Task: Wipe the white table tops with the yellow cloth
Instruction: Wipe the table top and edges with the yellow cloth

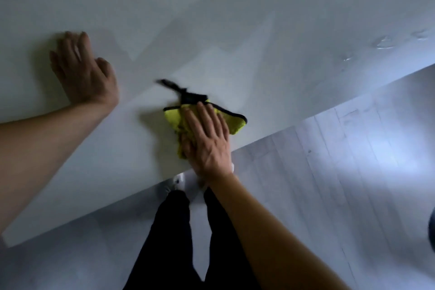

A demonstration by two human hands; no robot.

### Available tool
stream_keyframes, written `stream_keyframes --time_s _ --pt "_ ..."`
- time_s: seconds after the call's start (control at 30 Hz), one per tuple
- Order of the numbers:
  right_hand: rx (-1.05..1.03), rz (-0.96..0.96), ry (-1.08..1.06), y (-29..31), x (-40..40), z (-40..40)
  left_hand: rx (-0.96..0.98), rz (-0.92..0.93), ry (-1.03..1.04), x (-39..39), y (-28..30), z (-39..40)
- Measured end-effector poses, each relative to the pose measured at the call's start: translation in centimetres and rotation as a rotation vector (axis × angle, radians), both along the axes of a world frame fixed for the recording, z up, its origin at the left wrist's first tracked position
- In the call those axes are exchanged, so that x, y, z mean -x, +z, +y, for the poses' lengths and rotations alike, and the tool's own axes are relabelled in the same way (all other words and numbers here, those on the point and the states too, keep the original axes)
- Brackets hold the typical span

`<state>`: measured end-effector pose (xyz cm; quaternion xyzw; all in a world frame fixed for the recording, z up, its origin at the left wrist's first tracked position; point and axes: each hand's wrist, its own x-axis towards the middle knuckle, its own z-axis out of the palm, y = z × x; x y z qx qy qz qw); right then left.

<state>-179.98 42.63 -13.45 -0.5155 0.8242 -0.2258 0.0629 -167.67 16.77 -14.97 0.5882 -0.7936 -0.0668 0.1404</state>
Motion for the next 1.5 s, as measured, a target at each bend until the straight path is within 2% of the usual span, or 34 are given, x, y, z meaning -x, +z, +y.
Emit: stream_keyframes --time_s 0.17,0.27,0.37,0.47,0.57,0.63,0.83,0.93,1.1,1.2,1.37,1.5 --pt "-0.124 0.023 -0.320 0.3 9.4 2.8 0.080 0.095 -0.137 -0.3 -1.3 -0.2" --pt "-0.167 -0.003 -0.419 0.5 11.8 2.7 0.071 0.116 -0.215 0.8 -0.6 1.4" --pt "-0.145 0.010 -0.409 0.5 10.6 2.4 0.056 0.128 -0.342 4.2 0.2 7.2" --pt "-0.109 0.017 -0.231 0.2 9.3 2.7 0.019 0.188 -0.410 8.5 -0.2 13.9" --pt "-0.107 0.024 -0.090 -0.4 10.6 3.4 -0.032 0.199 -0.389 12.8 -0.6 18.7" --pt "-0.106 0.013 -0.074 -0.8 12.7 3.9 -0.042 0.176 -0.367 15.2 -0.7 20.3" --pt "-0.023 0.068 -0.357 -1.6 25.3 7.9 0.005 0.050 -0.266 17.1 -1.1 21.4" --pt "-0.060 0.073 -0.476 -1.6 32.3 9.8 0.016 0.033 -0.260 17.1 -1.2 21.4" --pt "-0.119 0.005 -0.578 -1.5 34.0 9.5 0.024 0.017 -0.250 17.2 -1.1 21.2" --pt "-0.091 0.044 -0.448 -1.5 29.9 8.6 0.021 0.031 -0.206 17.4 -1.1 21.4" --pt "-0.053 -0.057 0.137 -0.7 18.2 5.0 0.071 0.072 -0.058 17.2 -1.3 21.5" --pt "-0.057 -0.023 0.341 -0.9 18.2 3.3 0.087 0.098 -0.048 17.0 -1.7 21.2"
